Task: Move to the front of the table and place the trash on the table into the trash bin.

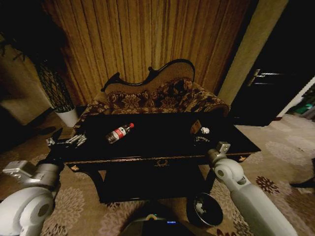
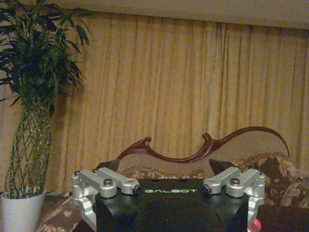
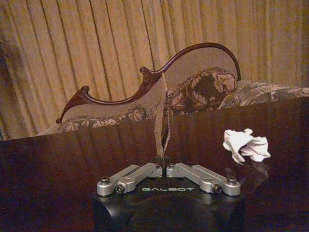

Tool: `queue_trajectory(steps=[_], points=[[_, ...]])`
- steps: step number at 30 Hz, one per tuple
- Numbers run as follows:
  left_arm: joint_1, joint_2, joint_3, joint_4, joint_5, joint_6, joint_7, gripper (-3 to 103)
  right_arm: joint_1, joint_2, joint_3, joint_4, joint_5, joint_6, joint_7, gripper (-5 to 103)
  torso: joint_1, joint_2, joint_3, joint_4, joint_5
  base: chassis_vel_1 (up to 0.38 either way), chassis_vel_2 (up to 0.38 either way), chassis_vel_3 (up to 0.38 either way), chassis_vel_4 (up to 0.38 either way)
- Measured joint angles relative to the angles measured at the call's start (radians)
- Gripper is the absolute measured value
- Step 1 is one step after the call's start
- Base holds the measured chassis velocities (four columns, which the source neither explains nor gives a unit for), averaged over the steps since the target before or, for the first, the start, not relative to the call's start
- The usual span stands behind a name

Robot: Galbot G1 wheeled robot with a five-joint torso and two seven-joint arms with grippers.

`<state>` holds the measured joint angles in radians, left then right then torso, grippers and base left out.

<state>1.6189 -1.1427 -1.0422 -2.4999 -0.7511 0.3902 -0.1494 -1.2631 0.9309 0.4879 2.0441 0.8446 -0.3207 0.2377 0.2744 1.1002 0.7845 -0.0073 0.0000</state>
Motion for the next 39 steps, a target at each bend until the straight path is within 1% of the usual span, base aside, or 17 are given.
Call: queue_trajectory(steps=[12,14,20,22,23,25,28,29,30,32,39], points=[[-0.007,0.003,0.012,0.000,0.000,0.000,0.000,100,-0.002,-0.009,0.037,0.007,-0.008,0.032,0.000,0,0.000,0.000,0.000,0.0000,0.0001,0.000,0.000,0.000,0.000],[-0.009,0.003,0.013,0.000,0.000,0.000,0.000,100,-0.004,-0.016,0.055,0.020,-0.027,0.045,0.000,0,0.000,0.000,0.000,0.0000,0.0000,0.000,0.000,0.000,0.000],[-0.006,-0.001,0.012,0.000,0.000,0.000,0.000,100,-0.028,-0.023,0.093,0.057,-0.064,0.052,0.001,0,0.000,0.000,0.000,0.0001,0.0000,0.000,0.000,0.000,0.000],[-0.008,-0.001,0.011,0.000,0.000,0.000,0.000,100,-0.062,-0.022,0.121,0.089,-0.095,0.048,0.012,0,0.000,0.000,0.000,0.0000,0.0000,0.000,0.000,0.000,0.000],[-0.008,-0.001,0.011,0.000,0.000,0.000,0.000,100,-0.062,-0.022,0.121,0.089,-0.095,0.048,0.012,0,0.000,0.000,0.000,0.0000,0.0000,0.000,0.000,0.000,0.000],[-0.019,0.005,0.014,0.000,-0.002,-0.001,0.000,100,-0.097,-0.019,0.143,0.122,-0.124,0.039,0.034,0,0.000,0.000,0.000,0.0000,0.0000,0.000,0.000,0.000,0.000],[-0.037,0.013,0.023,0.000,-0.004,0.001,-0.012,100,-0.119,-0.016,0.157,0.146,-0.132,0.033,0.056,0,0.000,0.000,0.000,-0.0002,0.0000,0.000,0.000,0.000,0.000],[-0.044,0.015,0.026,0.000,-0.007,0.003,-0.018,100,-0.136,-0.014,0.167,0.162,-0.139,0.026,0.075,0,0.000,0.000,0.000,-0.0002,0.0000,0.000,0.000,0.000,0.000],[-0.044,0.015,0.026,0.000,-0.007,0.003,-0.018,100,-0.136,-0.014,0.167,0.162,-0.139,0.026,0.075,0,0.000,0.000,0.000,-0.0002,0.0000,0.000,0.000,0.000,0.000],[-0.044,0.010,0.027,0.000,-0.007,0.005,-0.022,100,-0.164,-0.008,0.190,0.186,-0.161,0.007,0.094,0,0.000,0.000,0.000,0.0001,0.0000,0.000,0.000,0.000,0.000],[-0.037,0.007,0.022,0.000,-0.006,0.005,-0.021,100,-0.189,-0.003,0.227,0.221,-0.138,-0.006,0.118,0,0.000,0.000,0.000,0.0000,0.0000,0.000,0.000,0.000,0.000]])
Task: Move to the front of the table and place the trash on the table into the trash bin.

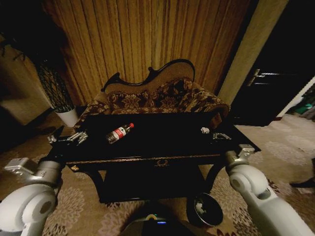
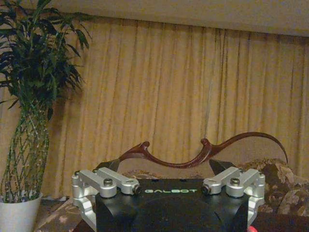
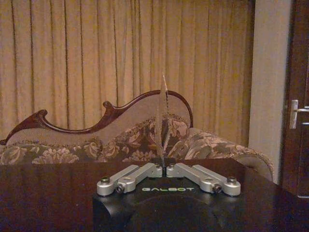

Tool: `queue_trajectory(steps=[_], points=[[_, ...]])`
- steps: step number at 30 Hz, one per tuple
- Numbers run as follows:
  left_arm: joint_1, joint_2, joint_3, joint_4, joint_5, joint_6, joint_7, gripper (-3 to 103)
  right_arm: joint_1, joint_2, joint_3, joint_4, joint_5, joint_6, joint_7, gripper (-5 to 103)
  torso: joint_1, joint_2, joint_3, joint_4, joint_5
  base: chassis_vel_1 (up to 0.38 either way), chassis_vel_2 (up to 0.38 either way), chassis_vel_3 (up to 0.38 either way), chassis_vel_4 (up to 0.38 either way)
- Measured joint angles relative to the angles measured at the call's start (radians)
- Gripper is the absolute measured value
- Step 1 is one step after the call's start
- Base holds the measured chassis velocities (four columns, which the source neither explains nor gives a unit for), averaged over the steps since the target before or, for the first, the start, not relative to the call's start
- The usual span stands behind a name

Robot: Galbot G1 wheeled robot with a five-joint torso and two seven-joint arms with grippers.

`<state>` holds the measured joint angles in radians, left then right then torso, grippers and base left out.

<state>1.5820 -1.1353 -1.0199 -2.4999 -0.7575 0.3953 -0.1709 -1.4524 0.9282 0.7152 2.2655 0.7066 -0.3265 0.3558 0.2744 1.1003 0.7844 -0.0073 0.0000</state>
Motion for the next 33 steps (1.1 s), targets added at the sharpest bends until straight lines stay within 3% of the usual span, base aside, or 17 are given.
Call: queue_trajectory(steps=[17,33], points=[[0.005,-0.005,0.024,0.000,0.005,0.018,0.000,100,-0.004,0.001,-0.004,0.049,0.029,-0.018,0.006,0,0.000,0.000,0.000,0.0000,0.0000,0.017,-0.014,-0.018,0.016],[-0.005,-0.013,0.024,0.000,0.004,0.015,0.000,100,-0.035,0.017,-0.003,0.052,0.024,0.013,0.013,0,0.000,0.000,0.000,-0.0001,-0.0001,0.148,-0.156,-0.147,0.149]])
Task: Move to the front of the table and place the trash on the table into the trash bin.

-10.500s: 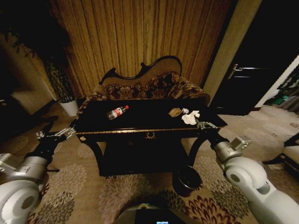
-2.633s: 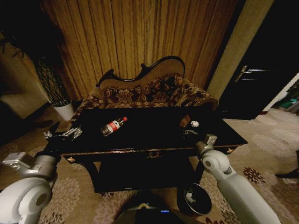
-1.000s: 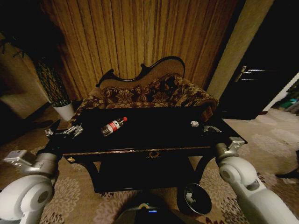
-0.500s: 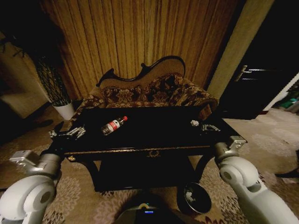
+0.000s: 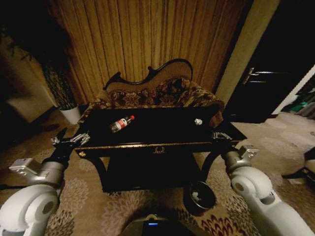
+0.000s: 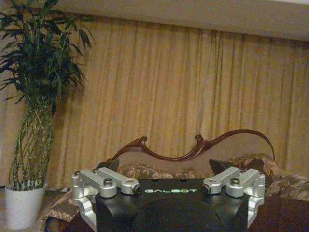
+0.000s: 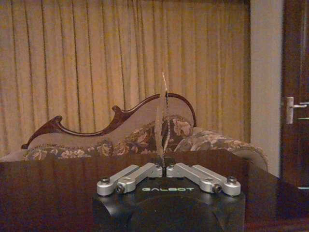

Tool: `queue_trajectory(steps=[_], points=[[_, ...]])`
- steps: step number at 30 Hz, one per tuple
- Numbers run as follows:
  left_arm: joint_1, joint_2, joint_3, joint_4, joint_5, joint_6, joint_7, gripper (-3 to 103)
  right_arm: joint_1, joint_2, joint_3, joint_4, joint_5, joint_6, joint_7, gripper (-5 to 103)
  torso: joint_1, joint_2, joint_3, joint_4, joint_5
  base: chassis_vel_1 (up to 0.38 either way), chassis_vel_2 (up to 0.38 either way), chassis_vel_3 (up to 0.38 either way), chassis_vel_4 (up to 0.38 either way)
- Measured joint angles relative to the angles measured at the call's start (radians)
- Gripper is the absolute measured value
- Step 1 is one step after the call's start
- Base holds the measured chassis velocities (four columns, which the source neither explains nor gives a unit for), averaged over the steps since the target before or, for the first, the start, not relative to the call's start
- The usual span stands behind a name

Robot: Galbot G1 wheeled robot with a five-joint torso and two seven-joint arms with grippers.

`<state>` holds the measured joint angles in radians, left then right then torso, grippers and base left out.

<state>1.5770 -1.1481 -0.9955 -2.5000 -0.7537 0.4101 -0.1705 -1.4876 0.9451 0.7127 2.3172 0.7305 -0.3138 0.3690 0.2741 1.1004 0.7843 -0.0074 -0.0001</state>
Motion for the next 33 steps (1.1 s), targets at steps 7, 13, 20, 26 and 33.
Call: queue_trajectory(steps=[7,13,20,26,33], points=[[0.001,-0.001,-0.001,0.000,0.000,-0.002,0.001,100,-0.011,0.019,-0.003,-0.045,-0.020,0.020,-0.006,0,0.000,0.000,0.000,0.0002,0.0000,0.047,-0.047,-0.053,0.042],[0.010,0.002,-0.003,0.000,-0.001,-0.002,0.006,100,-0.056,0.070,-0.019,-0.182,-0.080,0.042,-0.100,0,0.001,0.000,0.000,-0.0001,0.0002,0.000,0.000,0.000,0.000],[0.007,0.003,-0.009,0.000,-0.004,-0.002,0.021,100,-0.059,0.089,-0.026,-0.354,-0.111,0.050,-0.199,0,0.000,0.000,0.000,0.0001,0.0001,0.000,0.000,0.000,0.000],[0.006,0.002,-0.006,0.000,-0.003,-0.003,0.022,100,-0.029,0.098,-0.047,-0.527,-0.174,0.053,-0.249,0,0.000,0.000,0.000,0.0000,0.0003,0.000,0.000,0.000,0.000],[0.000,-0.001,0.006,0.000,0.001,-0.003,0.023,100,0.085,0.156,-0.094,-0.844,-0.291,0.081,-0.309,0,0.000,0.000,0.000,0.0002,0.0001,0.000,0.000,0.000,0.000]])
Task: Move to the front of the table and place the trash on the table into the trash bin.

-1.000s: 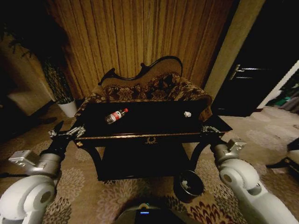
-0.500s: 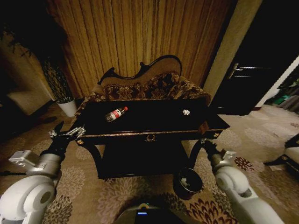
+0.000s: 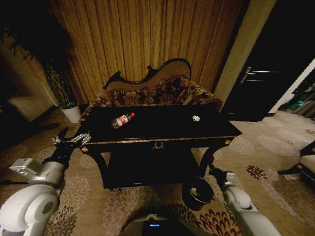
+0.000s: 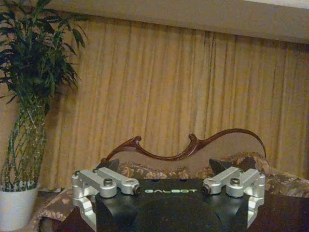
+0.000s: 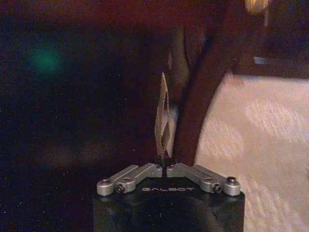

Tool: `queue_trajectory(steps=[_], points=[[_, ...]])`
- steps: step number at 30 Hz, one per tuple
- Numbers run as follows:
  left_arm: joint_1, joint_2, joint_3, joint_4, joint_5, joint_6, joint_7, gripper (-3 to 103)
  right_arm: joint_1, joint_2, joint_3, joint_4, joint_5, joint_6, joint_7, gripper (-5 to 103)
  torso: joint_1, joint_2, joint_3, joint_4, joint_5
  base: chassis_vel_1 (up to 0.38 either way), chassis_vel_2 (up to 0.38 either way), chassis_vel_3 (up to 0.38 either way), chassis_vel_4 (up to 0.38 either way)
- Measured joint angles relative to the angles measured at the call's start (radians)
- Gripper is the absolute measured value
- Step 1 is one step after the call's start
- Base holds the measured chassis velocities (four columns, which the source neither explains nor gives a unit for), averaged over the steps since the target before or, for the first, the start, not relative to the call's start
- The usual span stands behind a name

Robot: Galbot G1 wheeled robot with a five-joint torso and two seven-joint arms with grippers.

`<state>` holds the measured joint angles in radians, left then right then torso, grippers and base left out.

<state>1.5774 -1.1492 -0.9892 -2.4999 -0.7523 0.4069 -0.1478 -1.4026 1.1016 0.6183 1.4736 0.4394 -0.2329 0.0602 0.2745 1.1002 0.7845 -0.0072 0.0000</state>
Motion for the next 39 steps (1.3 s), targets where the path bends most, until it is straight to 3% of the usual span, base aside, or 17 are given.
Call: queue_trajectory(steps=[7,17,19,23,25,27,30,35,39], points=[[0.005,0.004,-0.005,0.000,0.000,0.000,-0.001,100,0.094,0.041,-0.008,-0.267,-0.081,0.043,-0.005,0,0.000,0.000,0.000,-0.0001,0.0002,0.000,0.000,0.000,0.000],[0.005,0.000,-0.003,0.000,0.000,0.000,-0.002,100,0.109,0.050,-0.007,-0.363,-0.105,0.083,-0.003,0,0.000,0.000,0.000,-0.0001,-0.0001,0.000,0.000,0.000,0.000],[0.008,-0.002,-0.003,0.000,-0.002,0.000,-0.003,100,0.105,0.053,-0.007,-0.361,-0.112,0.087,-0.002,5,0.000,0.000,0.000,-0.0001,0.0001,0.000,0.000,0.000,0.000],[0.009,0.003,-0.005,0.000,-0.004,0.000,-0.010,100,0.097,0.058,-0.007,-0.358,-0.136,0.109,-0.001,27,0.000,0.000,0.000,-0.0001,0.0000,0.000,0.000,0.000,0.000],[0.009,0.004,-0.005,0.000,-0.004,0.000,-0.011,100,0.095,0.059,-0.007,-0.355,-0.137,0.110,-0.001,27,0.000,0.000,0.000,-0.0002,0.0001,0.000,0.000,0.000,0.000],[0.011,0.005,-0.006,0.000,-0.004,0.001,-0.013,100,0.093,0.061,-0.003,-0.345,-0.139,0.111,0.001,37,0.000,0.000,0.000,-0.0001,0.0001,0.000,0.000,0.000,0.000],[0.015,0.002,-0.006,0.000,-0.005,0.001,-0.013,100,0.090,0.061,-0.001,-0.340,-0.140,0.111,0.002,43,0.000,0.000,0.000,0.0000,0.0000,0.000,0.000,0.000,0.000],[0.022,-0.002,-0.010,0.000,-0.005,0.001,-0.013,100,0.077,0.061,0.005,-0.320,-0.139,0.112,0.003,65,0.000,0.000,0.000,0.0000,-0.0001,0.000,0.000,0.000,0.000],[0.023,0.000,-0.014,0.000,-0.004,0.001,-0.013,100,0.071,0.063,0.008,-0.315,-0.138,0.123,0.003,76,0.000,0.000,0.000,-0.0001,0.0000,0.000,0.000,0.000,0.000]])
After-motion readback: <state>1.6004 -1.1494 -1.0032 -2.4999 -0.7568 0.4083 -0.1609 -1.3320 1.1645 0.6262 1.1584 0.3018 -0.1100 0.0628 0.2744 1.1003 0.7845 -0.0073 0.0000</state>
